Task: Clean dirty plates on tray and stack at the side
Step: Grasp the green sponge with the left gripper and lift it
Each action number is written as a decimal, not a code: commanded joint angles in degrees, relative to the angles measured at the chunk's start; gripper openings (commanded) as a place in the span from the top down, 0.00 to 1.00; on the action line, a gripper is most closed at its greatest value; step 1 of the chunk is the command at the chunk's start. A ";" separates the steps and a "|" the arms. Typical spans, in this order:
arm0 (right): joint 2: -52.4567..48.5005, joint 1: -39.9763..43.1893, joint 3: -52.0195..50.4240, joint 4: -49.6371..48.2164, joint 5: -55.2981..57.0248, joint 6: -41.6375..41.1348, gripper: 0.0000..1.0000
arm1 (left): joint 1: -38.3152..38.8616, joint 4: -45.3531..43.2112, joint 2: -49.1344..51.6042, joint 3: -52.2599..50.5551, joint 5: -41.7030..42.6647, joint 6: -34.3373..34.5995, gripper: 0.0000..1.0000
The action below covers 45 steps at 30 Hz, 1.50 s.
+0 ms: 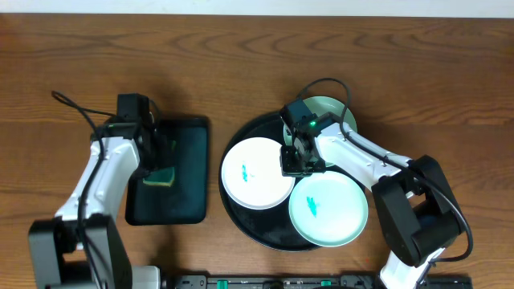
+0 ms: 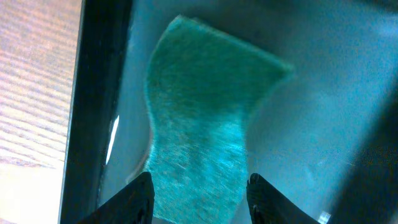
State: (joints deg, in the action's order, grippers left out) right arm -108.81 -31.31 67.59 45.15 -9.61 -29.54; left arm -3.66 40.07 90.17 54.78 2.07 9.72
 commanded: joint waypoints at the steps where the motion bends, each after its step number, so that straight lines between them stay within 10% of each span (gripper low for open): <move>1: -0.07 -0.28 -0.24 -0.17 0.09 0.48 0.99 | -0.31 -0.31 2.45 0.13 -3.43 1.14 0.53; 6: -0.07 -0.28 -0.26 0.02 0.09 0.46 0.99 | -0.28 -2.36 6.05 0.13 -3.19 1.11 0.56; 14: -0.07 -0.28 -0.26 0.87 0.09 0.46 0.99 | -0.28 -6.38 8.22 0.13 -2.54 1.11 0.92; 31: -0.07 -0.28 -0.24 2.45 -1.22 1.36 0.99 | -0.28 -5.90 7.82 0.26 9.18 -0.15 0.93; 45: -0.07 -0.28 -0.26 2.38 -1.40 1.33 0.99 | -0.24 1.42 -11.04 0.31 2.64 2.47 0.93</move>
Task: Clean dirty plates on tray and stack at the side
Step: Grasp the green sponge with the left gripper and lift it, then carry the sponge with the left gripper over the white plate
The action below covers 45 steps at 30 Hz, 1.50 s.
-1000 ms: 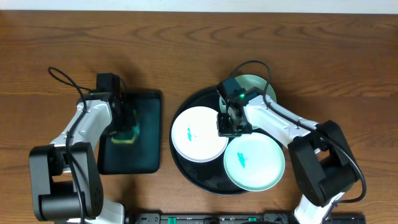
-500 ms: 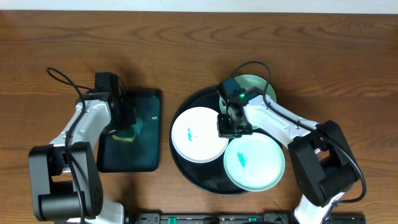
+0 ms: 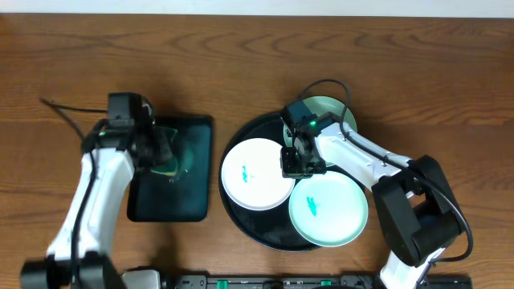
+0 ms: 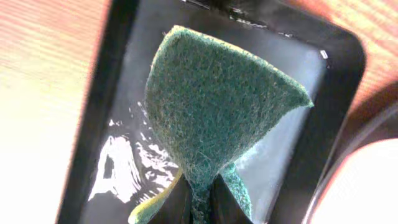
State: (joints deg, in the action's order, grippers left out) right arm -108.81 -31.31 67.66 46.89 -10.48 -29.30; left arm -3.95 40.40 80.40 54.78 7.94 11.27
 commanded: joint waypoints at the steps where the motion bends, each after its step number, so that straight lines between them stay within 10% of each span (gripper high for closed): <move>1: -0.07 -0.28 -0.31 0.63 -0.50 1.11 0.99 | 0.04 1.60 -1.40 0.31 -3.34 0.90 0.93; 21: -0.07 -0.28 -0.31 0.44 -0.52 1.09 0.99 | 0.04 -3.85 18.23 0.31 -2.56 0.90 0.93; 45: -0.07 -0.28 -0.31 -0.02 -0.52 1.11 0.99 | 0.15 3.89 -12.26 0.46 5.40 -5.16 0.93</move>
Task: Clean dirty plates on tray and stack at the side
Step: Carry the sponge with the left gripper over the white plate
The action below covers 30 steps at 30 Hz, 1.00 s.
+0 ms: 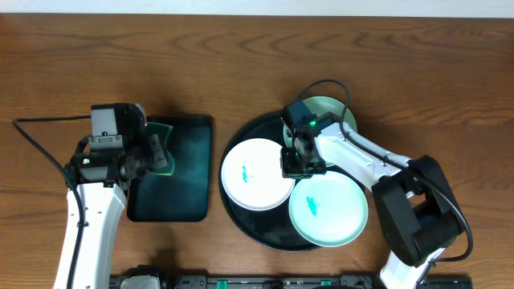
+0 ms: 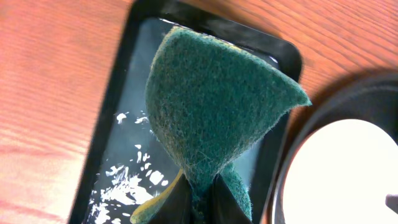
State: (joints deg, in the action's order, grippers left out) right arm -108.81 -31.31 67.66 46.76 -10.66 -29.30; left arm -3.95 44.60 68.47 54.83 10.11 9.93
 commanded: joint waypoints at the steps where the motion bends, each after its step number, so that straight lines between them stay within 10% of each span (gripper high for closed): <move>1: -0.07 -0.28 -0.31 0.07 -0.35 1.14 0.99 | 0.15 -0.85 -0.33 0.42 1.79 -4.11 0.93; 12: -0.07 -0.28 -0.31 0.04 -0.35 2.40 0.99 | 0.55 -15.06 -3.02 0.42 -6.12 -3.45 0.93; 30: -0.07 -0.28 -0.31 0.37 -0.35 2.36 0.99 | 0.52 -12.76 -1.11 0.42 -6.10 -0.87 0.93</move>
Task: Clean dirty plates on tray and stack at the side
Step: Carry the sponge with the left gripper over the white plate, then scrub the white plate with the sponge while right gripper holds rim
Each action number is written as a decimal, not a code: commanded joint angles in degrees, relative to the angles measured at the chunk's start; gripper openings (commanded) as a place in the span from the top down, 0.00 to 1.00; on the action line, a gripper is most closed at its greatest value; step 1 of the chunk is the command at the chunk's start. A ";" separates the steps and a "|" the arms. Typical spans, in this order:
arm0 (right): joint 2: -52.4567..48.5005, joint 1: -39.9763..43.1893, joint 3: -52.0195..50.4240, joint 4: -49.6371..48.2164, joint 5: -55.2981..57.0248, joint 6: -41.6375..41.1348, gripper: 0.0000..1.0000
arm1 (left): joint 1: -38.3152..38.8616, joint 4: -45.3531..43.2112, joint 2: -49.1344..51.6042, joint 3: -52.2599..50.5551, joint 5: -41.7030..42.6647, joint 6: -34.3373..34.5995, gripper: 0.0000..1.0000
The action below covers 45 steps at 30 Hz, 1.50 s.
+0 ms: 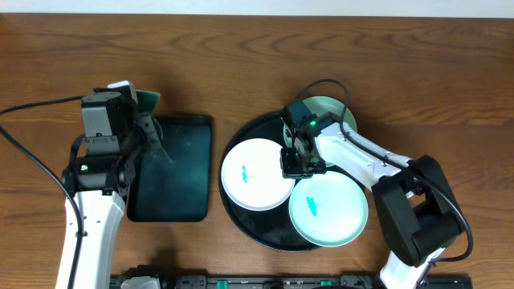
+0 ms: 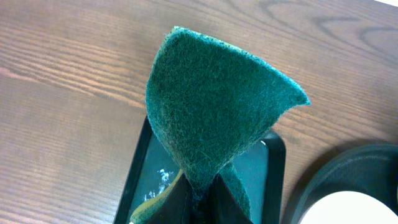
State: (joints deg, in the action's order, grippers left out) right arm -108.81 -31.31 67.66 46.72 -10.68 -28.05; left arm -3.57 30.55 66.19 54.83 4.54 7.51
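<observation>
A dark green sponge (image 2: 211,106) with a yellow underside is pinched and folded in my left gripper (image 2: 199,190), which is shut on it and held above the far end of the small black rectangular tray (image 1: 181,189). In the overhead view the sponge (image 1: 146,99) pokes out past the tray's far left corner. On the round black tray (image 1: 249,229) lie a white plate (image 1: 257,172) and a pale green plate (image 1: 329,207), both with teal smears. My right gripper (image 1: 301,160) rests between them at the white plate's edge; its jaws cannot be made out.
A third pale green plate (image 1: 331,112) sits at the back of the round tray, partly under the right arm and its cable. The small tray's floor (image 2: 149,180) is wet and shiny. Bare wooden table (image 1: 450,96) surrounds both trays.
My left gripper, still shut on the sponge, now sits higher and farther back, over the small tray's far end. The wrist view shows more bare wood. The right arm and plates are unchanged.
First my left gripper stood open around the sponge lying in the small tray. Then it was shut on the sponge, holding it just above the tray. It has stood higher at each moment since. The right gripper stayed at the white plate's edge throughout.
</observation>
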 commanded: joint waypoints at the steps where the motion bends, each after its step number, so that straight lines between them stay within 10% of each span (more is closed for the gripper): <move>1: -0.07 -0.28 -0.31 0.39 -0.33 1.11 0.99 | 0.15 2.60 2.32 0.42 -0.57 1.64 0.93; 17: -0.07 -0.28 -0.31 -0.33 -0.31 1.14 0.99 | 2.32 1.33 11.89 0.44 26.82 11.39 0.93; 36: -0.07 -0.28 -0.31 -0.46 -0.85 1.31 0.99 | 25.57 -0.44 30.36 0.44 8.00 24.24 0.93; 45: -0.07 -0.28 -0.31 0.48 -1.62 1.31 0.99 | 28.02 -1.62 38.34 0.44 19.21 24.48 0.93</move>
State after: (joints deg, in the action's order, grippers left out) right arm -108.81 -31.20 67.66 46.61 -10.66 -27.81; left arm 22.41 29.36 100.42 56.53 20.21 30.57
